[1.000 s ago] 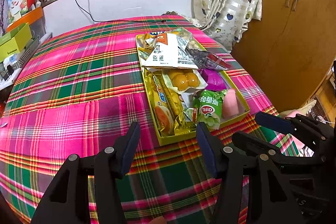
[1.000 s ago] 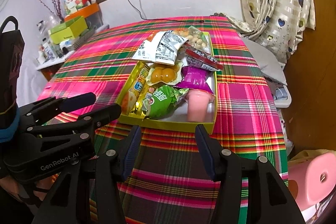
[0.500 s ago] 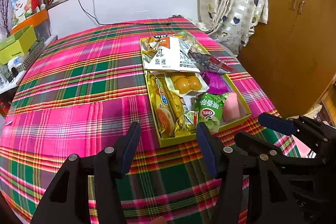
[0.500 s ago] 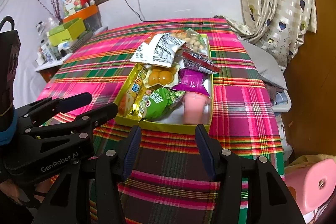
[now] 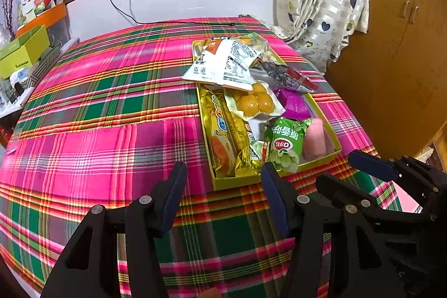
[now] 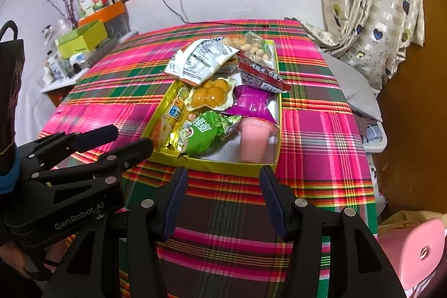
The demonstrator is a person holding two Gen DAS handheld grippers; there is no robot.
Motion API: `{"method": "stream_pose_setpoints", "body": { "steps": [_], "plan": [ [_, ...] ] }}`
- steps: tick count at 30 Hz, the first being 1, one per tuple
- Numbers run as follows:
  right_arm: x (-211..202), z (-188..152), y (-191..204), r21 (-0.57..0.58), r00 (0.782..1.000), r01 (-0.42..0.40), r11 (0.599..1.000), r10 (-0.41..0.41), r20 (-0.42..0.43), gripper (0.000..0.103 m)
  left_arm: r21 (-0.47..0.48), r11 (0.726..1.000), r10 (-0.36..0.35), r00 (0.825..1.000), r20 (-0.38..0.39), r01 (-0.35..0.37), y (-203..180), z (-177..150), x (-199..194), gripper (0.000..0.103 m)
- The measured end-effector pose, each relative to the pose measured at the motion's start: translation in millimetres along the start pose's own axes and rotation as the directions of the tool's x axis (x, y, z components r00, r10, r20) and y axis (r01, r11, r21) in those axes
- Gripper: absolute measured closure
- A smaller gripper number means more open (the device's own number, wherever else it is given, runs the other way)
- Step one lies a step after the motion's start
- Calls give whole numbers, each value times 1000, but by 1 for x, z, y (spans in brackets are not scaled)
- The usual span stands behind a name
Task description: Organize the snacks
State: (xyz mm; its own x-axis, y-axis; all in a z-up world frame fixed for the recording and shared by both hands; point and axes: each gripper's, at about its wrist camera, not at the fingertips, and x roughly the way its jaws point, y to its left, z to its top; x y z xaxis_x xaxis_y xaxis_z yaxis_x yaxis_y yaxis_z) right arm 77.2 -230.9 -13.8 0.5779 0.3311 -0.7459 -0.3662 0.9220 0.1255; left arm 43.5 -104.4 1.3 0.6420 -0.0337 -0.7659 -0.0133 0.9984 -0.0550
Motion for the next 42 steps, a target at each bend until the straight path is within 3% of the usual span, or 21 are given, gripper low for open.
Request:
{"method": "stream_pose_setpoints", "body": {
  "steps": [42],
  "plan": [
    [19,17,-3,-9,999,39,999,-39,-15,51,-24,1000,19,999,-27,-19,-4,7,16,47]
  ]
}}
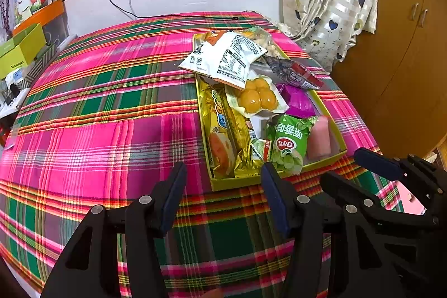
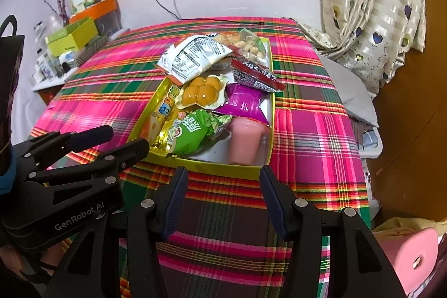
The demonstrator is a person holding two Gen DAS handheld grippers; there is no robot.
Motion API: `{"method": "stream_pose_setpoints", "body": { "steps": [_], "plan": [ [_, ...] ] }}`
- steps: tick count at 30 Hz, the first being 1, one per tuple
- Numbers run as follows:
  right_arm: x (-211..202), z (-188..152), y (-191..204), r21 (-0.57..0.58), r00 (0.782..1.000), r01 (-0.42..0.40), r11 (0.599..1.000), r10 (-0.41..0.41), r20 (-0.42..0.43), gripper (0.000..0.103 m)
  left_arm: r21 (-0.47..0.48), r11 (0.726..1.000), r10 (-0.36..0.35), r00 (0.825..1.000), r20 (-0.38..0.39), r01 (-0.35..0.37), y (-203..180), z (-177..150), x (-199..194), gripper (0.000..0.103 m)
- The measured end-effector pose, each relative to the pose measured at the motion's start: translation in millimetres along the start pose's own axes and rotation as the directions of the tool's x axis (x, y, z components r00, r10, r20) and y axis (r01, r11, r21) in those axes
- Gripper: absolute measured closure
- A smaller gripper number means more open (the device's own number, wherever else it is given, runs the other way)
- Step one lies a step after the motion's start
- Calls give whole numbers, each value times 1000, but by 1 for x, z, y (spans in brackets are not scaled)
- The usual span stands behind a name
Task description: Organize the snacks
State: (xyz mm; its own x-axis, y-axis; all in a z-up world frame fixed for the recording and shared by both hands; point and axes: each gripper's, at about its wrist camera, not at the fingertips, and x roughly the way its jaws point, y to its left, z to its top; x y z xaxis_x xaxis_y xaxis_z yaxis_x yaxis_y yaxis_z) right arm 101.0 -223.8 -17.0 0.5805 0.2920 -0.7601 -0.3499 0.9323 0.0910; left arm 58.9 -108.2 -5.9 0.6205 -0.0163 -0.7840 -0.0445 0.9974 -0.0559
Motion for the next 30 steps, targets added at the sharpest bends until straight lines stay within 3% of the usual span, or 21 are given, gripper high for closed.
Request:
{"method": "stream_pose_setpoints", "body": {
  "steps": [30],
  "plan": [
    [2,1,0,-6,1000,10,1000,-10,-1,51,0,1000,-2,1000,4,2,1,1,1,47]
  ]
}}
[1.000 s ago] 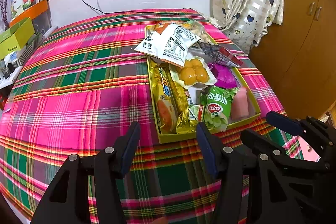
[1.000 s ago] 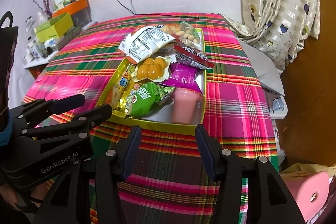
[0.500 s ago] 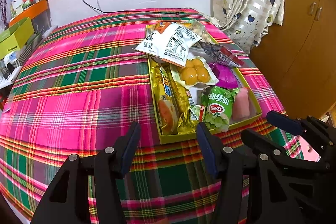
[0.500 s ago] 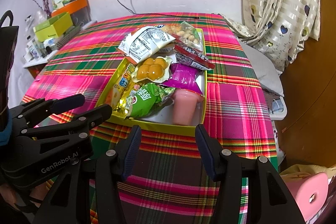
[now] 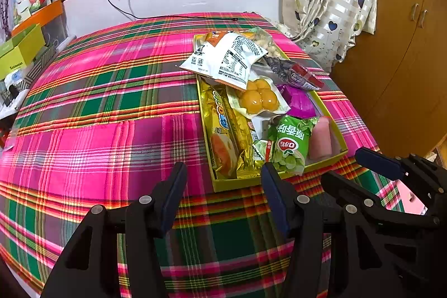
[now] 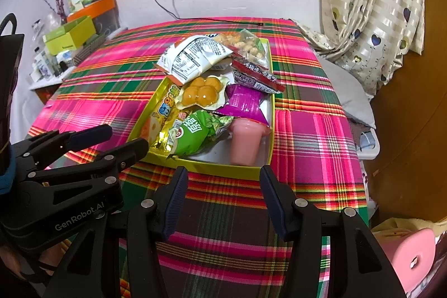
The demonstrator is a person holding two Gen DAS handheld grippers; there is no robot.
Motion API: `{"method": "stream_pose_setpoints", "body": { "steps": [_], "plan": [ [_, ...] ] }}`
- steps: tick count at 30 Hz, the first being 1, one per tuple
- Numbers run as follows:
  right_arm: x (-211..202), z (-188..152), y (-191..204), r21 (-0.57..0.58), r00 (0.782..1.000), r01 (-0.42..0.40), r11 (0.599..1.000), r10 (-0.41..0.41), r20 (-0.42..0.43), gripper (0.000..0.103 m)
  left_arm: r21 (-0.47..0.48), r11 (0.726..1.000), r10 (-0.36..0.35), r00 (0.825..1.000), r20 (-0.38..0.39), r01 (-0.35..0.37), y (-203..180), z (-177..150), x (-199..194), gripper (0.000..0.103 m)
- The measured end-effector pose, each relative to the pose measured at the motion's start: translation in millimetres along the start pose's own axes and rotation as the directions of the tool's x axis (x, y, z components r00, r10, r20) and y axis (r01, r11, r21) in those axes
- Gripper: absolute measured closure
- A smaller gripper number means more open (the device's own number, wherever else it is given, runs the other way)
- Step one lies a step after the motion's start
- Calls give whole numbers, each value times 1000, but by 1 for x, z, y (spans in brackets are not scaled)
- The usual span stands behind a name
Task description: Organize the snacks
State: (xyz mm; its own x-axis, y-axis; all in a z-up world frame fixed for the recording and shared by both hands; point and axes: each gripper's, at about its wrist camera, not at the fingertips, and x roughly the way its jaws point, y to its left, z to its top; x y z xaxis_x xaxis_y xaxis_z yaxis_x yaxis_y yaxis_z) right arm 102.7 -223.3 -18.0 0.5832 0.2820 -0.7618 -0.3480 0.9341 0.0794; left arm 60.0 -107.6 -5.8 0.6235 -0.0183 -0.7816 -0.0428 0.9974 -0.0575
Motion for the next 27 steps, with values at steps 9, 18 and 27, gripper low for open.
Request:
{"method": "stream_pose_setpoints", "body": {
  "steps": [9,18,27],
  "plan": [
    [0,0,2,0,1000,6,1000,-6,-1,51,0,1000,-7,1000,-1,7,0,-1,-1,47],
    [-3,-2,3,-1,1000,21,1000,-21,-1,51,-3,1000,-23,1000,-1,23,3,-2,-1,47],
    [-6,-4,2,4,999,34,999,-34,-4,51,23,1000,-4,1000,16,4,1,-2,-3,47]
  ]
}}
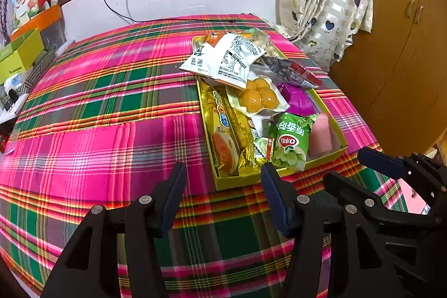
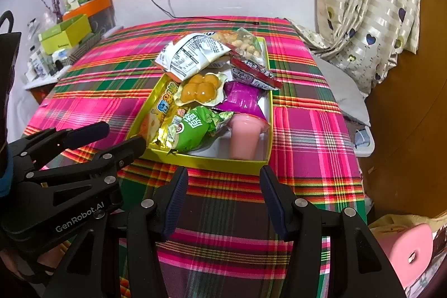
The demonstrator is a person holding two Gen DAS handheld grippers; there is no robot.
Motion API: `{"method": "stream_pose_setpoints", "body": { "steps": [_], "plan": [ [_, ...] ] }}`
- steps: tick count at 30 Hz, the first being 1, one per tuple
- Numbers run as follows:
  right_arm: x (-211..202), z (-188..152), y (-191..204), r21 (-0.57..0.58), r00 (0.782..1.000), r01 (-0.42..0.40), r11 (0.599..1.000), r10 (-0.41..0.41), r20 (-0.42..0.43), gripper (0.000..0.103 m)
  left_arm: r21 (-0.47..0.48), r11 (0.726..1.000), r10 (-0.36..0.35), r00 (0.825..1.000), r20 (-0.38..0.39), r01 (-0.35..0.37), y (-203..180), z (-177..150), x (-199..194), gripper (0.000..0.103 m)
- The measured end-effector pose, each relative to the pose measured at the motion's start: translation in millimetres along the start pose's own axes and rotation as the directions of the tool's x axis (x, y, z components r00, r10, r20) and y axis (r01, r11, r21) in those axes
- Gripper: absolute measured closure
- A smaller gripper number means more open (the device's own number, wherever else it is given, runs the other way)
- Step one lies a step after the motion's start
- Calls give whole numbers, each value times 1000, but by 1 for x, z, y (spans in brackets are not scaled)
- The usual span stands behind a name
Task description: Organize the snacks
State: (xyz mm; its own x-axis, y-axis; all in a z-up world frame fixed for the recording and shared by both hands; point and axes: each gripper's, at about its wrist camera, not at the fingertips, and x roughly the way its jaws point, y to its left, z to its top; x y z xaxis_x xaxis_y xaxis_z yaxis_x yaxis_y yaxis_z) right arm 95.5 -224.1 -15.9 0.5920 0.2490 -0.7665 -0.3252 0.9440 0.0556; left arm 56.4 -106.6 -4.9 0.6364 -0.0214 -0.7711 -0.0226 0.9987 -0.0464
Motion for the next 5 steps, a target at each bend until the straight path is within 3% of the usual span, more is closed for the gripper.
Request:
{"method": "stream_pose_setpoints", "body": {
  "steps": [5],
  "plan": [
    [-2,0,4,-1,1000,4,1000,-4,5,51,-19,1000,-24,1000,10,24,3,-2,0,47]
  ]
}}
